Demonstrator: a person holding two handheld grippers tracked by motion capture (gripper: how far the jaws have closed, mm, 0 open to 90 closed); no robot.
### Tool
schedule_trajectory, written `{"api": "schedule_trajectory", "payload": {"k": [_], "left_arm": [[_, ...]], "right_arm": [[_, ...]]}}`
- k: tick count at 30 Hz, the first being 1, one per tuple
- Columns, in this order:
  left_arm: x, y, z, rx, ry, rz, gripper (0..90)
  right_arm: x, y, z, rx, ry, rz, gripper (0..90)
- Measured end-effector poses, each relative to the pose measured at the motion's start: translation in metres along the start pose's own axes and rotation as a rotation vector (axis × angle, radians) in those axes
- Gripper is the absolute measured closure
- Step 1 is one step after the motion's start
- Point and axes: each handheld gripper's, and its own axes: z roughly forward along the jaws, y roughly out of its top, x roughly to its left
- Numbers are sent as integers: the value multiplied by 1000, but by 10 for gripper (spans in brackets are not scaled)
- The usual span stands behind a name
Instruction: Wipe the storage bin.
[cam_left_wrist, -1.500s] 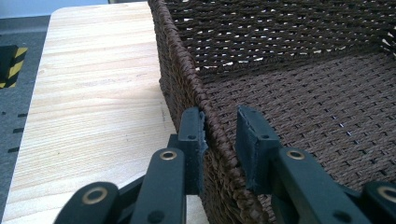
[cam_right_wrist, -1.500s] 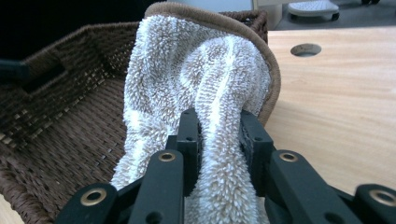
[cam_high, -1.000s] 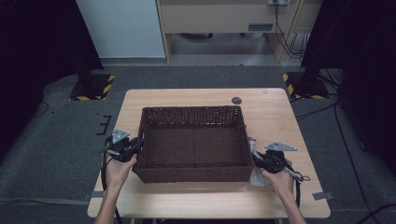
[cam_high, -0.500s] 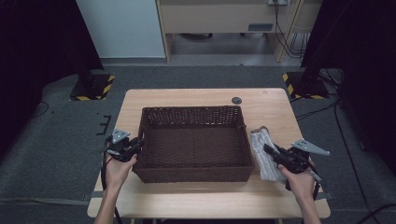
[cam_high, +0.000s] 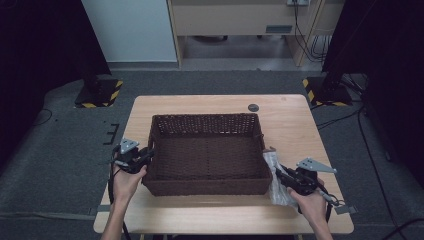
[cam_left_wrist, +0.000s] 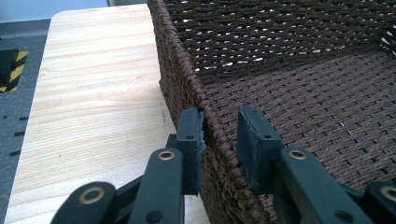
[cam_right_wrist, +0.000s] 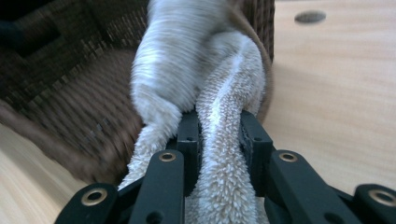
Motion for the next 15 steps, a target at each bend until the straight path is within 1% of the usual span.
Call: {"api": "schedule_trajectory", "payload": {"k": [1, 4, 6, 8, 9, 13, 15], "left_arm": [[0, 0, 0, 0, 0, 0, 701], [0, 0, 0, 0, 0, 1, 700], [0, 0, 0, -1, 0, 1, 700], [0, 0, 0, -1, 1, 2, 700], [0, 0, 0, -1, 1, 2, 699], [0, 0, 0, -1, 1, 2, 699], [0, 0, 0, -1, 1, 3, 699]], "right_arm": [[0, -2, 2, 11, -3, -4, 745], [0, -9, 6, 41, -12, 3, 744], [-1, -15, 12, 83, -28, -10, 744], [-2, -21, 19, 123, -46, -11, 743], [-3, -22, 21, 142, -54, -26, 743], [-5, -23, 24, 156, -74, -36, 740], [-5, -20, 19, 144, -70, -23, 739]]}}
